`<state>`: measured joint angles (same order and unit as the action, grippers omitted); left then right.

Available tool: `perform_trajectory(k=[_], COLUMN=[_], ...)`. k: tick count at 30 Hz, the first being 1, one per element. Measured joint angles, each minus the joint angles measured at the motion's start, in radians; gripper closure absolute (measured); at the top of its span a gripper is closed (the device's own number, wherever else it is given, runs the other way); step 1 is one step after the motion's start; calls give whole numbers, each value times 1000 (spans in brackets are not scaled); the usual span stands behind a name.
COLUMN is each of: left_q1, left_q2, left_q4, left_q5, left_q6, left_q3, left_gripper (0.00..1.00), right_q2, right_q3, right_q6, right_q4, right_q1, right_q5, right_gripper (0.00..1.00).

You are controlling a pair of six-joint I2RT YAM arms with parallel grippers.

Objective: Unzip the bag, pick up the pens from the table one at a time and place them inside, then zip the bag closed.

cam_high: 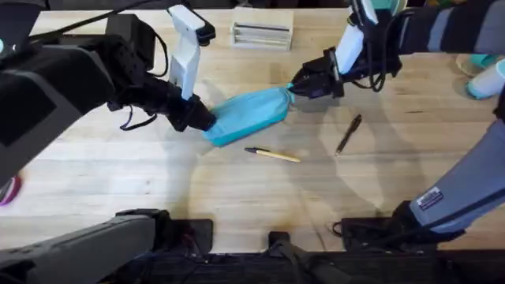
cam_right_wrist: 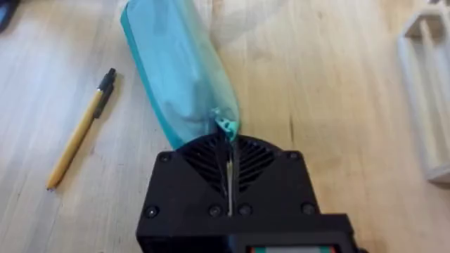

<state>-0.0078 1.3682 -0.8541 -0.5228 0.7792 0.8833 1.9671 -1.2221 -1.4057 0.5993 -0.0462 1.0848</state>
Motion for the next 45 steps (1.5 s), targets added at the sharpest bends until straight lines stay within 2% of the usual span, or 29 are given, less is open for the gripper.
perform_trajectory(k=[8,15,21,35,36,41,45], left_q1=[-1,-1,-1,-1,-1,-1,4], left_q2=[0,0,0,0,0,0,0], left_q4=[9,10,10,9,7,6,5], left_q5=[-2,-5,-5,3,3,3,18], left_q6=[0,0,0,0,0,0,0], left_q3=[0,0,0,0,0,0,0], left_gripper=[959,959,959,959,959,959,959], right_q2=[-92,-102,-103,-111,-111,-111,-111], right_q3=[0,0,0,-77,-80,-81,-81], right_q6=[-41,-45,-46,72,81,136,252], right_q4=[0,3,-3,-7,-27,-99,-214], right_q1=[7,4,-37,-197,-243,-319,-395], right_q5=[-3,-11,1,1,-4,-16,-53], right_gripper=[973,972,972,971,971,971,971])
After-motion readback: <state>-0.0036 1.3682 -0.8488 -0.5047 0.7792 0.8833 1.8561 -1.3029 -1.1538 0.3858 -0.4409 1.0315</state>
